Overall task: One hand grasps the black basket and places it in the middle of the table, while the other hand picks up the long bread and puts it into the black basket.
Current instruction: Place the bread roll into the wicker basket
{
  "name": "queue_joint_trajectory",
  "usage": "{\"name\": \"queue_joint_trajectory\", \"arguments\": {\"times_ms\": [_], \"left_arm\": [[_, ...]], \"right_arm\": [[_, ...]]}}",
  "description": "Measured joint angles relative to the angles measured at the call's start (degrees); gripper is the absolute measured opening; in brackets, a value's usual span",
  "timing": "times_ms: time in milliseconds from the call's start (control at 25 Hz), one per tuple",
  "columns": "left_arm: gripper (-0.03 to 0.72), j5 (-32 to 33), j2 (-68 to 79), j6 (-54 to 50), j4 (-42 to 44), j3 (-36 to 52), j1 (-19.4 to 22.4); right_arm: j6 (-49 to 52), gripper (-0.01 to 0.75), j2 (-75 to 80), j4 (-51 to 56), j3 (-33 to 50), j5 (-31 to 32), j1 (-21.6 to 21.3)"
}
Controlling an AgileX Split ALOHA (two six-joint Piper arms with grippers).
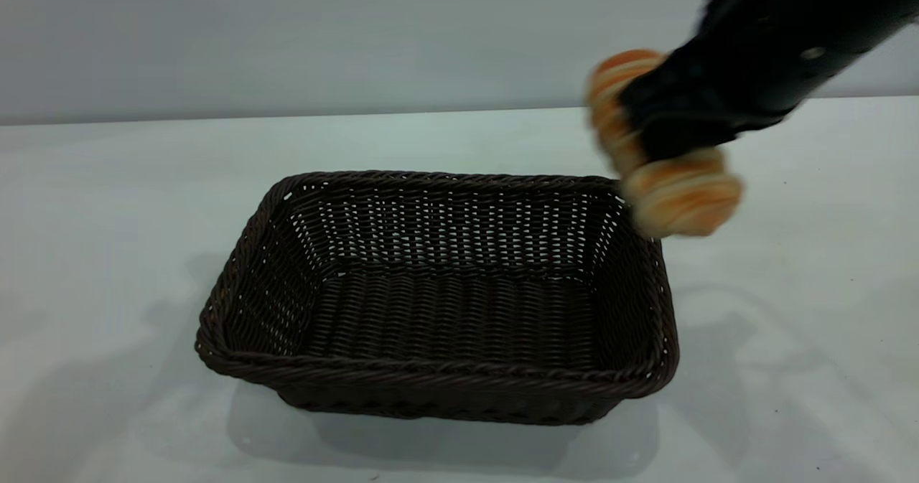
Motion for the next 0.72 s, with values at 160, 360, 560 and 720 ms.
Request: {"name": "queue_joint_trajectory", "arguments": {"times_ms": [160,360,560,720], "left_arm": [[0.561,0.0,0.0,0.0,0.0,0.0,0.0],[0.561,0.0,-1.1,0.9,0.1,0.0,0.0],[0.561,0.2,-4.5,1.5,0.1,0.0,0.0],[0.561,1.5,-7.2,1.7,0.8,0.0,0.0]], "right_arm": [[-0.1,0.058,0.8,0.0,0.0,-2.0,4.6],[-1.1,0.107,2.7,0.0,0.0,-5.1,7.3],[-1.2,0.29,5.3,0.0,0.0,-6.9,7.4],[-1.5,0.42,5.6,0.0,0.0,-8.5,7.3]]}}
